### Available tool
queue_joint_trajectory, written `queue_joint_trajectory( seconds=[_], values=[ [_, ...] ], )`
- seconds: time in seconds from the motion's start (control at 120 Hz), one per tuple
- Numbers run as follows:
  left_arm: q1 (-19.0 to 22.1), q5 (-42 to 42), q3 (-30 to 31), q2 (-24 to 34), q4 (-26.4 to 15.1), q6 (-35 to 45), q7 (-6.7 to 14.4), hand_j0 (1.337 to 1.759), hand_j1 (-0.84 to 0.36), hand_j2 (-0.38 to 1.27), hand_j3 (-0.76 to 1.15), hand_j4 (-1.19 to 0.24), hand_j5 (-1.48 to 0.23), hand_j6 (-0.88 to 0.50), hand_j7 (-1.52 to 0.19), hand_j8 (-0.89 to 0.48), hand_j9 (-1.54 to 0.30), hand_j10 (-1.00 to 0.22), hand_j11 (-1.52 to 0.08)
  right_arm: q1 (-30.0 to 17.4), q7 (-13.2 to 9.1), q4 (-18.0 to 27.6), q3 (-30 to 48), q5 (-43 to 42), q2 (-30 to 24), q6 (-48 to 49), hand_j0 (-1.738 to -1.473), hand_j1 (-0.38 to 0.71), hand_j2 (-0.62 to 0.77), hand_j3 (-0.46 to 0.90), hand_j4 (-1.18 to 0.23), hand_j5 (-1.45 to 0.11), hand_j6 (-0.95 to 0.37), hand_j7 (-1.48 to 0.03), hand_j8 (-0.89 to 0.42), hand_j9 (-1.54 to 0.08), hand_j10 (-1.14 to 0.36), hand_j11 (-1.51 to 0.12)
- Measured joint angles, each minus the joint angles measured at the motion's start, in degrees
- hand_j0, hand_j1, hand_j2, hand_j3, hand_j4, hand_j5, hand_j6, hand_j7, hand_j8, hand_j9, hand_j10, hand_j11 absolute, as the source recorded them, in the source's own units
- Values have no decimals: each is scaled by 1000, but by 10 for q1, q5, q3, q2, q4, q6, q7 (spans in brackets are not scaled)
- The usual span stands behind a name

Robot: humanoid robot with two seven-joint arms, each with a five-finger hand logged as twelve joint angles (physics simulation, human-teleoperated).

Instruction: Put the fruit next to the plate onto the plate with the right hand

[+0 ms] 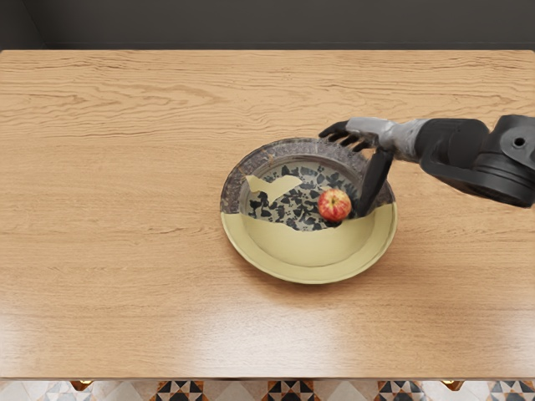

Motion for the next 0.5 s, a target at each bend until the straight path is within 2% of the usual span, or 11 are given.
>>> queue_joint_trajectory(
  seconds=[0.133, 0.275, 0.4, 0.5],
  values=[
    [0, 0, 0, 0, 0, 0, 0, 1658, 349, 0, 0, 0, 0, 0, 0, 0, 0, 0, 0, 0, 8, -6, 47, 54, -59, 118, -1658, -270, 30, 0, -80, -108, -62, -103, -59, -106, -79, -106],
    [0, 0, 0, 0, 0, 0, 0, 1658, 349, 0, 0, 0, 0, 0, 0, 0, 0, 0, 0, 1, 61, -22, 84, 109, -115, 241, -1658, -293, 12, 0, -56, -73, -48, -71, -46, -72, -56, -72],
    [-1, 0, 0, 0, 0, 0, 0, 1658, 349, 0, 0, 0, 0, 0, 0, 0, 0, 0, 0, 1, 85, -30, 103, 144, -163, 286, -1658, -303, 4, 0, -46, -57, -42, -56, -40, -57, -45, -57],
    [-1, 0, 0, 0, 0, 0, 0, 1658, 349, 0, 0, 0, 0, 0, 0, 0, 0, 0, 0, 2, 96, -40, 107, 160, -178, 298, -1658, -308, 1, 0, -41, -50, -39, -49, -38, -50, -40, -50]
  ],
)
